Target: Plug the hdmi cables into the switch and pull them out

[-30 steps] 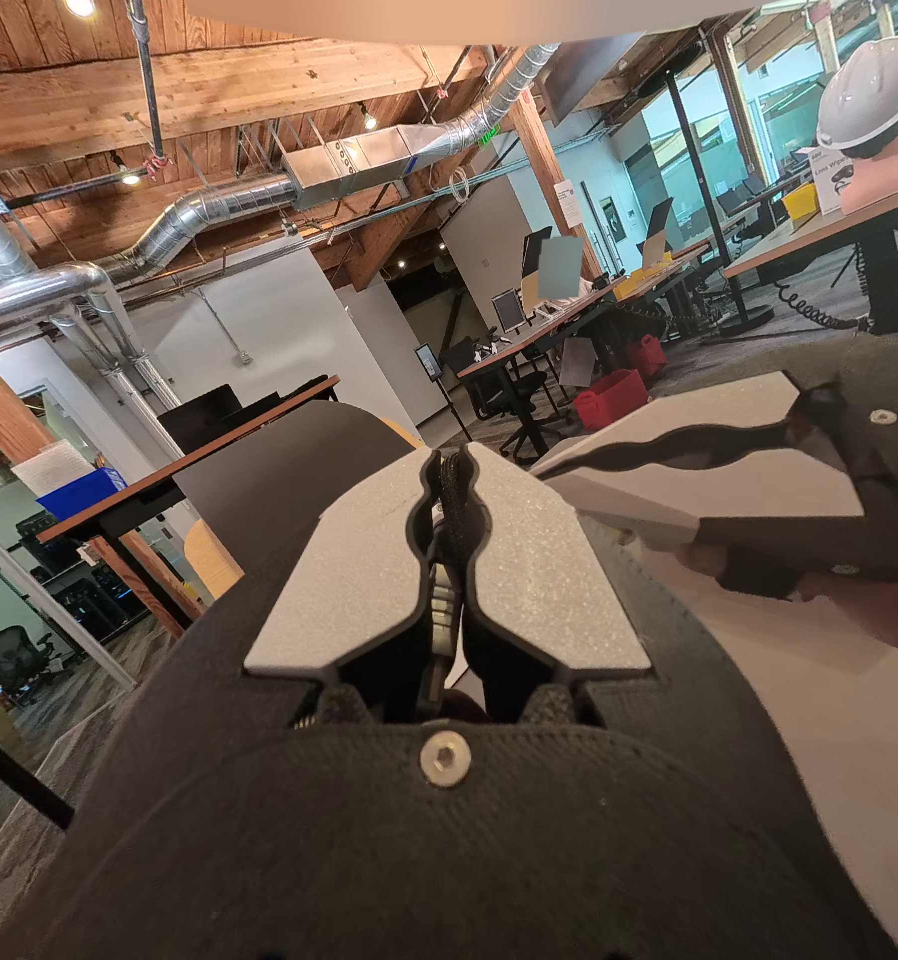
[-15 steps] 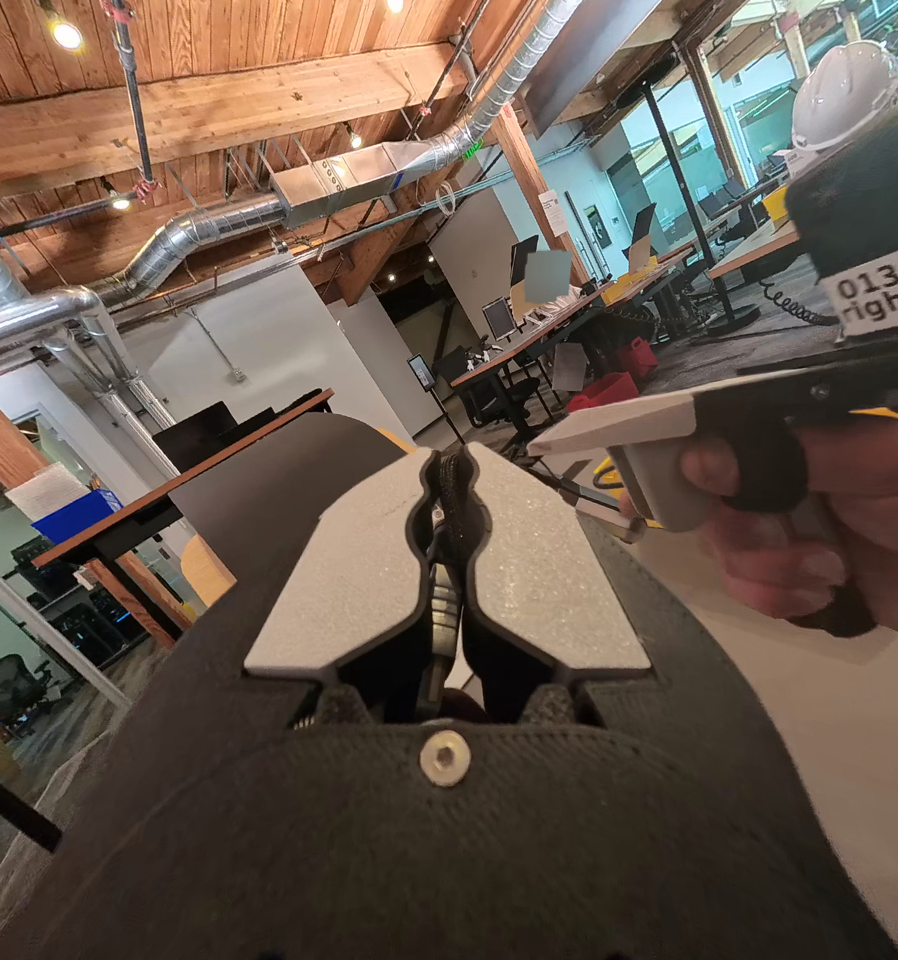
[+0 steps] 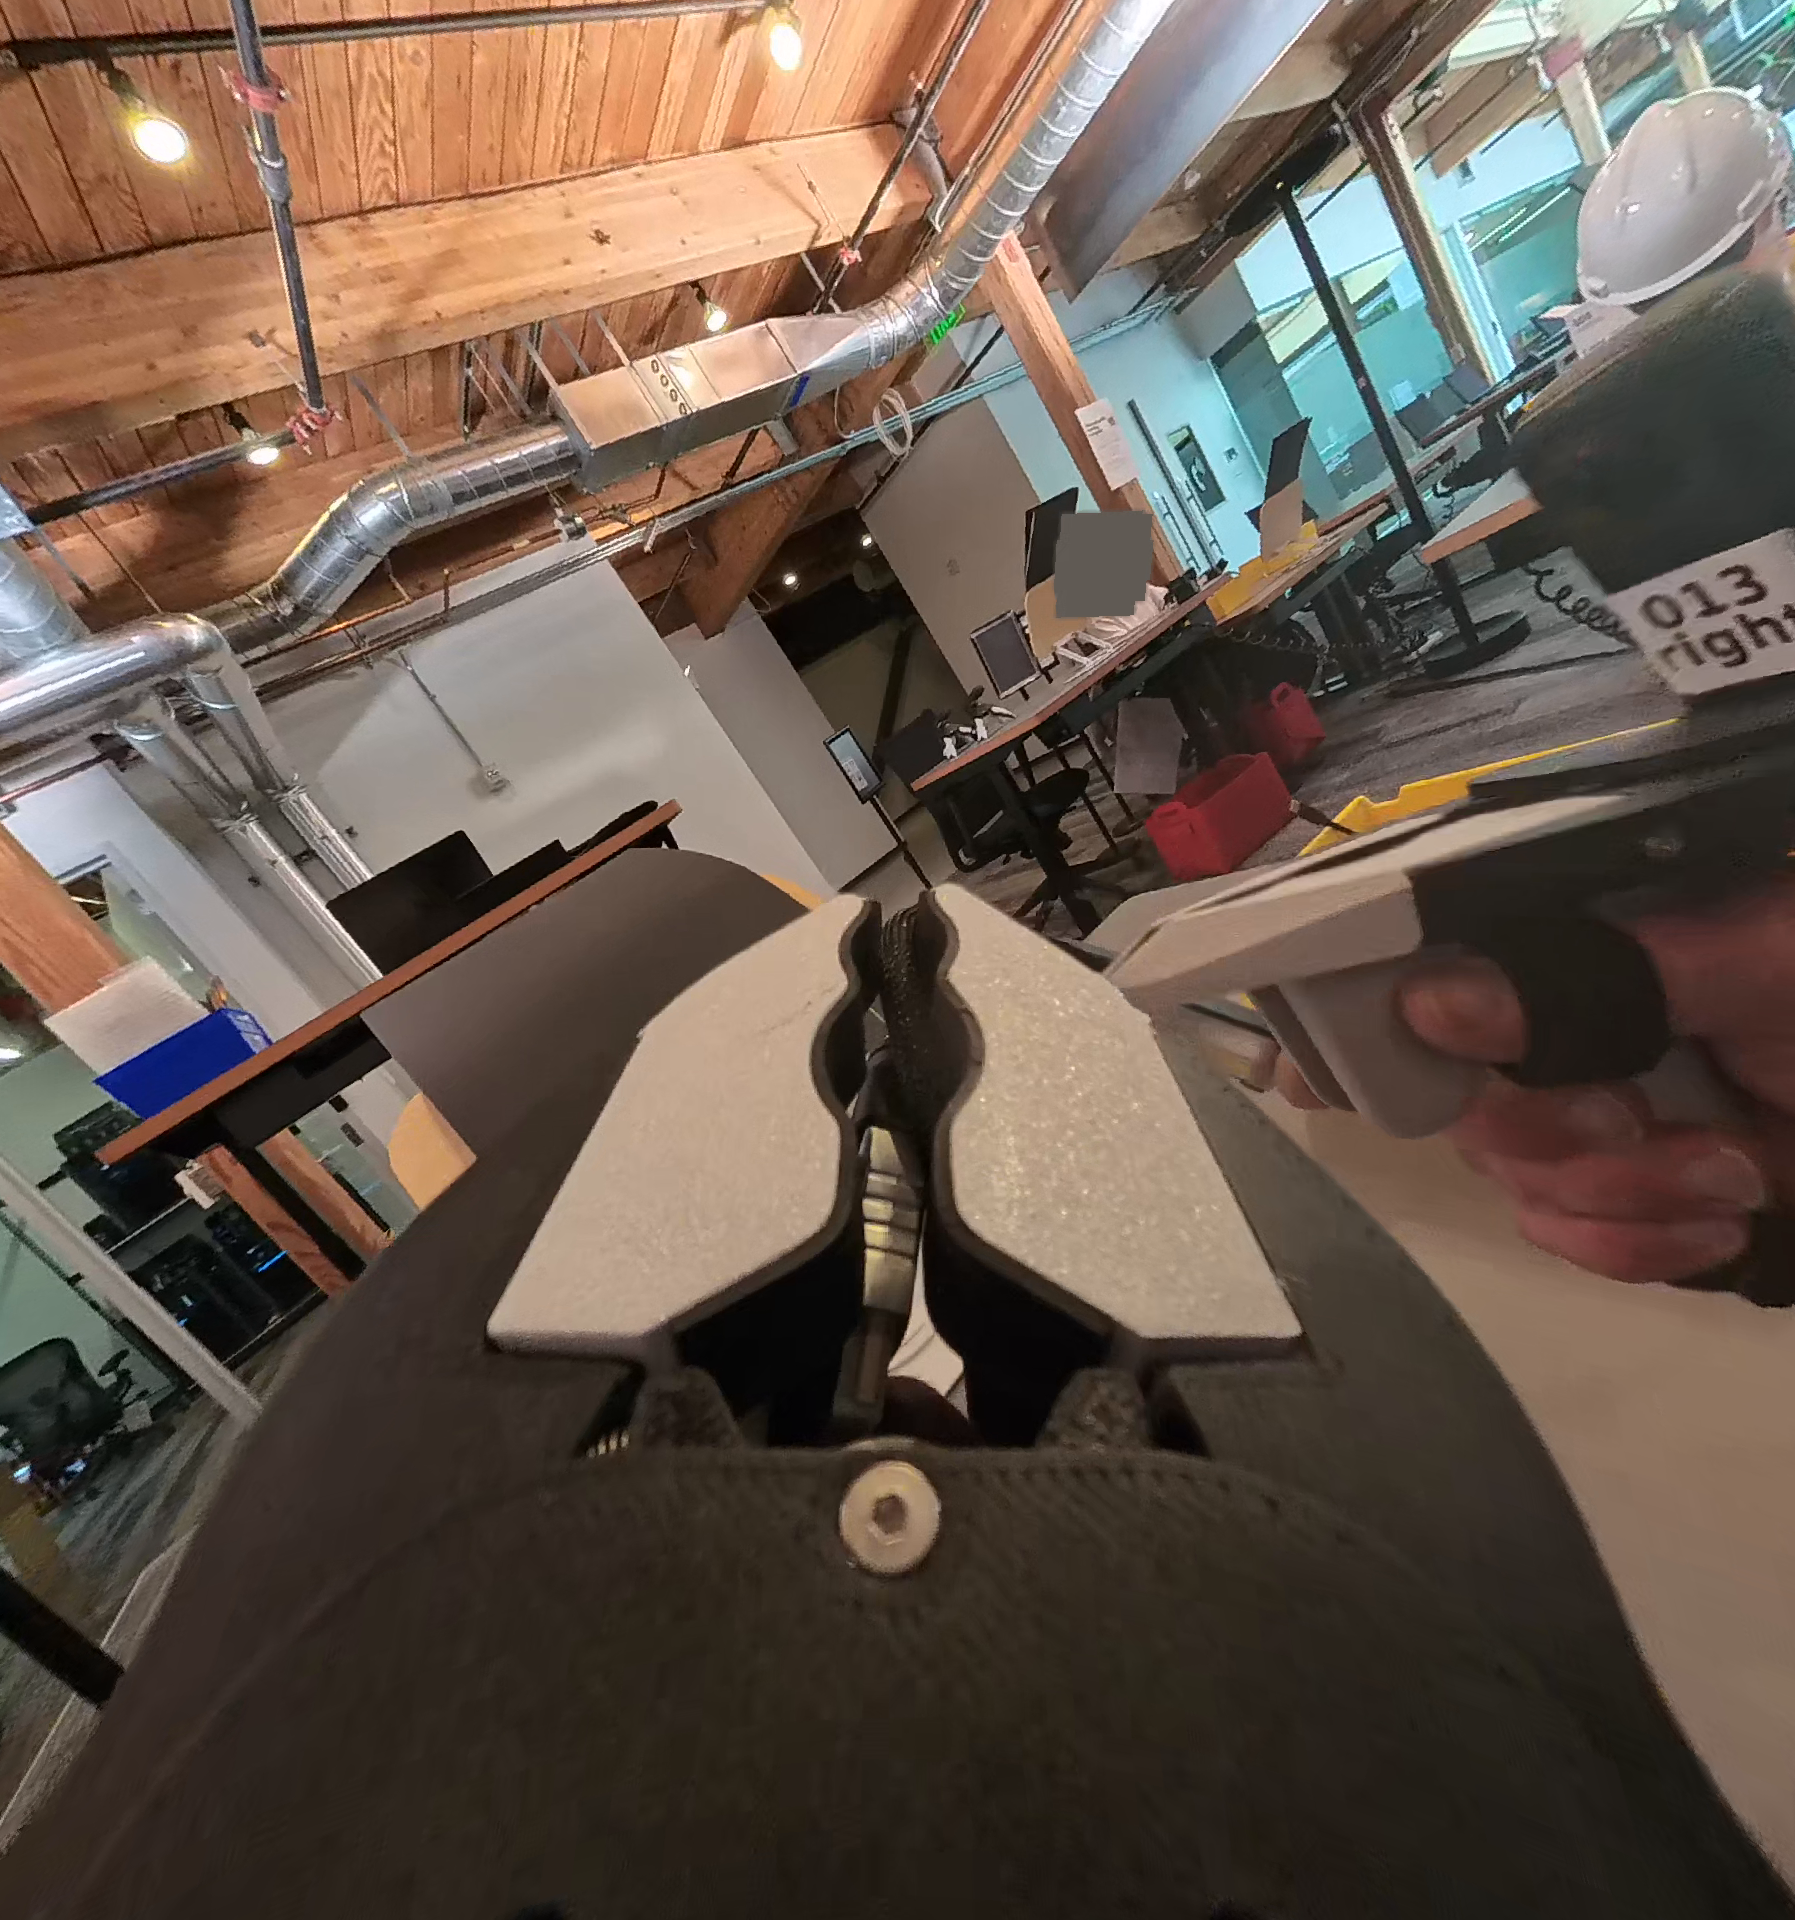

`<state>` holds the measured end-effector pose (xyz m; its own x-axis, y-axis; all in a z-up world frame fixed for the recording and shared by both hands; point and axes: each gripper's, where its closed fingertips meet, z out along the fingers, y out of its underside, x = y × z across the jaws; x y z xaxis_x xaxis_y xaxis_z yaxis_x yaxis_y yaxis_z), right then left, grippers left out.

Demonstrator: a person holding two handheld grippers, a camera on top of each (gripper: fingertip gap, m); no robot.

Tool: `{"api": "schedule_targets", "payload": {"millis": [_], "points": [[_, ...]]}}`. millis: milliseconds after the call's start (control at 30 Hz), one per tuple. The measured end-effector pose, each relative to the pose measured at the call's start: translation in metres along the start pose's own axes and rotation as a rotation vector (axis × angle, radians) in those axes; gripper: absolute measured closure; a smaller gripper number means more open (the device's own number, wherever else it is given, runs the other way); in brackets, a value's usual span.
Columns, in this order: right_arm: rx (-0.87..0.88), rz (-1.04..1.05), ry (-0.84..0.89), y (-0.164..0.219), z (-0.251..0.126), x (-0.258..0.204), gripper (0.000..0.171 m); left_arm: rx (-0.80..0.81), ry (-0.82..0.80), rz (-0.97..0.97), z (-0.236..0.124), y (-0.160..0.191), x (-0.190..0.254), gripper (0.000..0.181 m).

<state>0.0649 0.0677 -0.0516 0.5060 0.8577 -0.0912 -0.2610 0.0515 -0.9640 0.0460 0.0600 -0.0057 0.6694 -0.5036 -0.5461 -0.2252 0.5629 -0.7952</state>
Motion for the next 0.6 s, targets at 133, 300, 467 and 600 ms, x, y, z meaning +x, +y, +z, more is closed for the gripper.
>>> {"api": "schedule_targets", "payload": {"millis": [133,300,467,600], "points": [[-0.091,-0.094,-0.017,0.012,0.004,-0.013,0.171,-0.014,-0.019,0.003,0.001,0.004,-0.004,0.176],[-0.259,-0.238,-0.005,0.048,0.006,-0.015,0.171,-0.038,-0.054,-0.030,0.003,0.014,-0.019,0.176],[-0.416,-0.303,0.063,0.088,-0.004,0.012,0.171,-0.060,-0.043,-0.092,0.005,0.030,-0.030,0.176],[-0.583,-0.316,0.107,0.134,-0.014,0.037,0.158,-0.091,-0.028,-0.153,0.008,0.044,-0.032,0.176]]}}
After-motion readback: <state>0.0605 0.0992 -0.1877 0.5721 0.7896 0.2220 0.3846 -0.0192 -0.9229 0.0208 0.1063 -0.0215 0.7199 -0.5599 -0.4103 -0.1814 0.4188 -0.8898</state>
